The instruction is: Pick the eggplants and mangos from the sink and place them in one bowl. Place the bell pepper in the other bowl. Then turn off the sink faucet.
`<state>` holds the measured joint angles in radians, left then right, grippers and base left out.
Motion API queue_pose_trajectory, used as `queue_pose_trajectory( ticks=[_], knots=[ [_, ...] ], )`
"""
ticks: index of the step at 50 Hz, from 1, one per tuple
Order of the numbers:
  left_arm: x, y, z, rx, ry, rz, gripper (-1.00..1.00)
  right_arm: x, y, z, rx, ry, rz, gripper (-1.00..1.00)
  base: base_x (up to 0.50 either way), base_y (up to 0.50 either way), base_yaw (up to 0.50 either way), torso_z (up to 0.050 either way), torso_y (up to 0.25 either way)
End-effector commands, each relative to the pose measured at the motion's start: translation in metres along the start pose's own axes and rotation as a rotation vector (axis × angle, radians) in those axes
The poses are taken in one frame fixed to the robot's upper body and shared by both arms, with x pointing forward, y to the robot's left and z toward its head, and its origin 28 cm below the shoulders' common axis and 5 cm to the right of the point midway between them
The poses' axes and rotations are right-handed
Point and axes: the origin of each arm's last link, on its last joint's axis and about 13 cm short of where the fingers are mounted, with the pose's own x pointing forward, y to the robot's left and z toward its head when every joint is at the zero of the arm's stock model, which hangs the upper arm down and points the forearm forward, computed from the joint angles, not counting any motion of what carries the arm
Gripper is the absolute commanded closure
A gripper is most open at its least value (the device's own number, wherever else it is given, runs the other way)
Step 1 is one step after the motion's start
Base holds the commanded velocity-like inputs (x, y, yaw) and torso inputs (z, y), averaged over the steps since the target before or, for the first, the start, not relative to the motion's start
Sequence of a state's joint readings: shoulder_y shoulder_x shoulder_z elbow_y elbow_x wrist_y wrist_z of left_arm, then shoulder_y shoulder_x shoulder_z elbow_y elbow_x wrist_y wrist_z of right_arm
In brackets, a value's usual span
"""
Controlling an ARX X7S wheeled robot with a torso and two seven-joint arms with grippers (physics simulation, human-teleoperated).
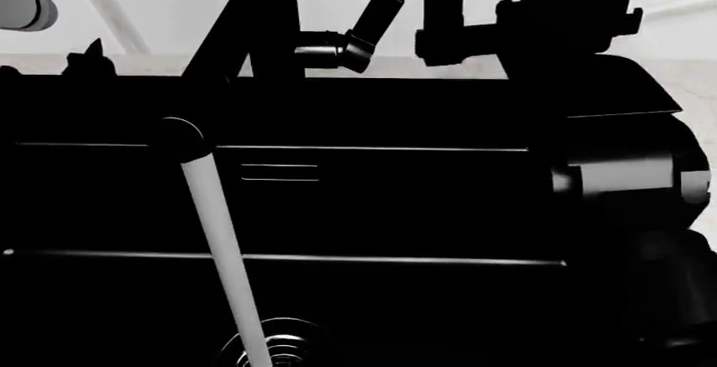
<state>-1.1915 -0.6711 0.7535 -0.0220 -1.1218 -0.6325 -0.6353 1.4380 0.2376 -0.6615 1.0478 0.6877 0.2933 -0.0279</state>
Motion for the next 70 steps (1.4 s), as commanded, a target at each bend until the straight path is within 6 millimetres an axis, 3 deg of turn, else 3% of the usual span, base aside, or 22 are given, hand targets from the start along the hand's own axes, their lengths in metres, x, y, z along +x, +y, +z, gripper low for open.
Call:
queue_pose_trajectory(
  ticks=[1, 8, 32, 50, 62, 70],
  knots=[
    [0.004, 0.0, 0.003, -0.041, -0.005, -0.029, -1.0, 0.01, 0.009, 0.007, -0.03, -0.003, 0.042, -1.0, 0.0, 0.0, 0.0, 0.0, 0.0],
    [0.005, 0.002, 0.005, -0.034, -0.009, -0.027, -1.0, 0.01, 0.01, -0.004, -0.022, 0.021, 0.038, -1.0, 0.0, 0.0, 0.0, 0.0, 0.0],
    [0.006, -0.001, 0.007, -0.04, -0.012, -0.026, -1.0, 0.01, 0.011, -0.004, -0.03, 0.017, 0.057, -1.0, 0.0, 0.0, 0.0, 0.001, -0.031],
    [0.007, 0.0, 0.008, -0.052, 0.017, -0.024, -1.0, 0.011, 0.011, 0.003, -0.035, -0.004, 0.062, -1.0, 0.0, 0.0, 0.0, 0.004, -0.063],
    [0.006, 0.001, 0.005, -0.061, 0.028, -0.015, -1.0, 0.013, 0.022, 0.005, -0.044, -0.017, 0.126, -1.0, 0.0, 0.0, 0.0, 0.0, 0.0],
    [0.006, 0.0, 0.002, -0.067, 0.036, -0.015, -1.0, 0.014, 0.026, 0.019, -0.053, -0.04, 0.148, -1.0, 0.0, 0.0, 0.0, 0.0, 0.0]
  ],
)
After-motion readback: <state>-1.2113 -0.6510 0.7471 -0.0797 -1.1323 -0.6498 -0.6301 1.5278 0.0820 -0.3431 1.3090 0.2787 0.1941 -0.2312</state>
